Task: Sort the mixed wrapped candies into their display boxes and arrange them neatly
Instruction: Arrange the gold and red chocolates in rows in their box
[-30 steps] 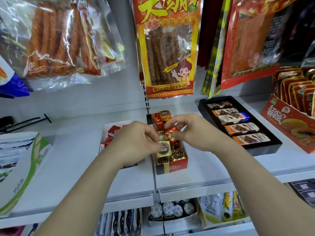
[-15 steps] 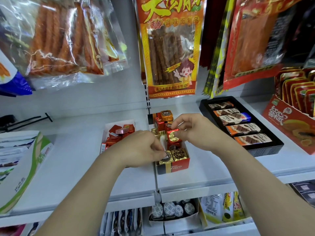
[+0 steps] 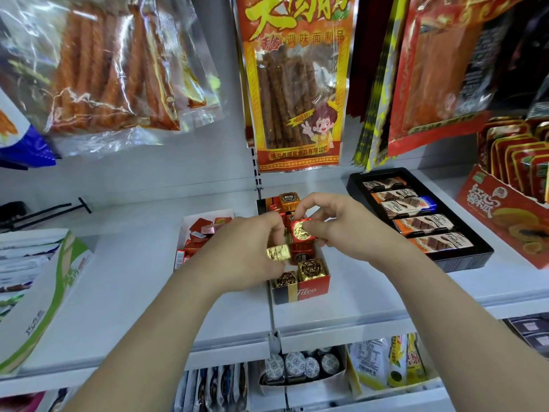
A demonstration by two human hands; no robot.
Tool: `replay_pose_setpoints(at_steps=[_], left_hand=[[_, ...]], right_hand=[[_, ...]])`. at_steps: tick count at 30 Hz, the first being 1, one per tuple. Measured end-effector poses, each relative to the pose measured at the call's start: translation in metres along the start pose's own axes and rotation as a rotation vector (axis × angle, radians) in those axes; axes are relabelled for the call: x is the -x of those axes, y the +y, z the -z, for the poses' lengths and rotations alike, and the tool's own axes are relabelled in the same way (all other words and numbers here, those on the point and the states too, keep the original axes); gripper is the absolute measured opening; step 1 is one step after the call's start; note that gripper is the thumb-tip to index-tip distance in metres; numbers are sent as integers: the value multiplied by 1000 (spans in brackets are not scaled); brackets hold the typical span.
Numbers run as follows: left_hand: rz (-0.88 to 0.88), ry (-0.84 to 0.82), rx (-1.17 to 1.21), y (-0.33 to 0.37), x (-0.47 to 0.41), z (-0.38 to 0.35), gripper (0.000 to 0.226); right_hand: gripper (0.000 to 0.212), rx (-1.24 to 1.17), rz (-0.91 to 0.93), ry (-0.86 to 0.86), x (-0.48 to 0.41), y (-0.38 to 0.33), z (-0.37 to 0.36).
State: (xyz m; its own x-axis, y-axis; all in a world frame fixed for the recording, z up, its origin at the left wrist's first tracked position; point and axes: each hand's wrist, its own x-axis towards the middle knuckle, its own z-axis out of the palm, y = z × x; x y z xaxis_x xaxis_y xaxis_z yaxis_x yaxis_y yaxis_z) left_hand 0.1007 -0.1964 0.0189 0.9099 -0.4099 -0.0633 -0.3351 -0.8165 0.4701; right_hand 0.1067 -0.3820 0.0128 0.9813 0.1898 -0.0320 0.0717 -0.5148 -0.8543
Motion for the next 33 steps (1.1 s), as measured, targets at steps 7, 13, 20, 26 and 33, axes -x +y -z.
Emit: replay_pose_setpoints(at_steps=[7,13,20,26,33], left_hand=[[9,-130,58,-2,-3,-5,31],[8,-205,197,-9,1,4,10],[53,-177,238,-11,0,0,14],[24,-203,102,-8,-2,-1,22],[39,-148,167,-9,-5,-5,18]], right_hand=[[12,35,-17,24,2,1,1],[13,9,-38,17,1,6,1],[17,-40,-73,68,-2,6,-1],[18,-89,-149,110,-3,8,1],[17,-79,-191,76,-3,8,2]])
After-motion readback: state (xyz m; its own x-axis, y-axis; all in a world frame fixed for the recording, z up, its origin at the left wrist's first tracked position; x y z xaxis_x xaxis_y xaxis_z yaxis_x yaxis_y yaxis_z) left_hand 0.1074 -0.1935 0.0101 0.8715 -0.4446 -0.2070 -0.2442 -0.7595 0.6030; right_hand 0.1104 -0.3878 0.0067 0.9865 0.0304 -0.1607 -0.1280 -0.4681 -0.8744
